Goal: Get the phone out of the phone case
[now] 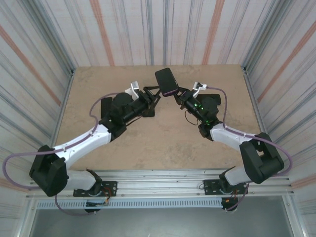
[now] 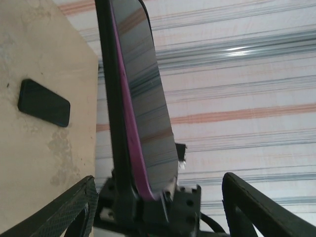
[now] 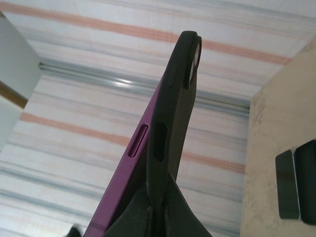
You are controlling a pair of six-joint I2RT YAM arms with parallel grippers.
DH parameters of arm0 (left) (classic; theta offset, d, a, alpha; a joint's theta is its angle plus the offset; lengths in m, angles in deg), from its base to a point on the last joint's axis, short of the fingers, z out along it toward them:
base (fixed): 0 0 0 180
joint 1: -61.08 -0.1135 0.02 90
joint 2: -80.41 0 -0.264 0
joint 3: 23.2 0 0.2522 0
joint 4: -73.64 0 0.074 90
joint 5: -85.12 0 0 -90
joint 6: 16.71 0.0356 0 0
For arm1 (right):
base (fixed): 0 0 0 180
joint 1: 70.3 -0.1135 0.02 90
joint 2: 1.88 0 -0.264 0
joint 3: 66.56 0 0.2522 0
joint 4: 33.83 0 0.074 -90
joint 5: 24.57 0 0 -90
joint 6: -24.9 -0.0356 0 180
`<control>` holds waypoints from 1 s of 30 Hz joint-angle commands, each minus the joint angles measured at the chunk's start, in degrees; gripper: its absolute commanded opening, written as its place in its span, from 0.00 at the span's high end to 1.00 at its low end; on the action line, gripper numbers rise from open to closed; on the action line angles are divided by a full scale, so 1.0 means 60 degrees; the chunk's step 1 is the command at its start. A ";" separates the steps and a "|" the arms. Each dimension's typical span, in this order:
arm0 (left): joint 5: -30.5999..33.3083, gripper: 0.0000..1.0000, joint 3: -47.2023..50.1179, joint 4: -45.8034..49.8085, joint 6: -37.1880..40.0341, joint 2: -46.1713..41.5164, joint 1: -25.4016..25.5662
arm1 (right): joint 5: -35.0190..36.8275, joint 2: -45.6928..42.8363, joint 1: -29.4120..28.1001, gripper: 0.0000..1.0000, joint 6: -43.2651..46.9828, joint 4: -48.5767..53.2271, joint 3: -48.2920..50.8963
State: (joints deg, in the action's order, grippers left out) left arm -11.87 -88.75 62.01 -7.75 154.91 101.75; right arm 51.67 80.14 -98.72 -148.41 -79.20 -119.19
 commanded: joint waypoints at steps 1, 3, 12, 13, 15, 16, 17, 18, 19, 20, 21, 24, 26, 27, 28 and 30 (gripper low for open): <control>0.1106 0.31 -0.0107 0.0747 -0.0241 -0.0551 0.0363 | 0.0872 0.0118 -0.0111 1.00 0.0435 -0.0775 -0.0537; 0.1408 0.32 -0.0139 0.0866 -0.0429 -0.0632 0.0634 | 0.1068 0.0257 -0.0176 1.00 0.0473 -0.0958 -0.0534; 0.1510 0.45 -0.0578 0.0066 -0.0885 -0.0025 0.0942 | 0.1517 0.0480 -0.0561 1.00 0.0974 -0.1011 -0.0681; 0.1487 0.47 -0.0635 0.0010 -0.0924 0.0079 0.0942 | 0.1507 0.0494 -0.0579 1.00 0.1040 -0.1024 -0.0710; 0.1501 0.50 -0.0670 -0.0196 -0.0994 0.0266 0.0942 | 0.1521 0.0465 -0.0637 1.00 0.1174 -0.0975 -0.0735; 0.1528 0.51 -0.0687 -0.0296 -0.1023 0.0350 0.0929 | 0.1520 0.0433 -0.0653 1.00 0.1223 -0.0958 -0.0737; 0.1530 0.51 -0.0705 -0.0297 -0.1038 0.0422 0.0928 | 0.1518 0.0430 -0.0668 1.00 0.1243 -0.0941 -0.0719; 0.1532 0.51 -0.0709 -0.0274 -0.1065 0.0482 0.0913 | 0.1533 0.0423 -0.0668 1.00 0.1243 -0.0940 -0.0714; 0.1530 0.51 -0.0696 -0.0309 -0.1123 0.0541 0.0914 | 0.1544 0.0409 -0.0668 1.00 0.1244 -0.0968 -0.0696; 0.1552 0.51 -0.0652 -0.0391 -0.1155 0.0596 0.0917 | 0.1527 0.0412 -0.0668 1.00 0.1265 -0.0995 -0.0699; 0.1595 0.51 -0.0621 -0.0465 -0.1206 0.0644 0.0899 | 0.1503 0.0409 -0.0681 1.00 0.1291 -0.0999 -0.0722; 0.1632 0.51 -0.0625 -0.0672 -0.1220 0.0736 0.0869 | 0.1488 0.0367 -0.0711 1.00 0.1404 -0.0997 -0.0685; 0.1560 0.52 -0.0714 -0.0676 -0.1174 0.0818 0.0826 | 0.1460 0.0362 -0.0711 1.00 0.1444 -0.0999 -0.0656; 0.1531 0.52 -0.0748 -0.0704 -0.1165 0.0852 0.0803 | 0.1448 0.0365 -0.0708 1.00 0.1454 -0.1010 -0.0648; 0.1523 0.52 -0.0760 -0.0698 -0.1169 0.0884 0.0782 | 0.1454 0.0384 -0.0711 1.00 0.1457 -0.1036 -0.0648; 0.1521 0.54 -0.0751 -0.0781 -0.1229 0.0922 0.0743 | 0.1373 0.0408 -0.0720 1.00 0.1524 -0.1101 -0.0669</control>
State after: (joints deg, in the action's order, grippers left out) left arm -3.52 -91.50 59.91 -14.72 159.65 106.80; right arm 59.60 83.31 -102.55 -141.46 -80.36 -121.05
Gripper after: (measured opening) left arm 0.463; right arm 0.076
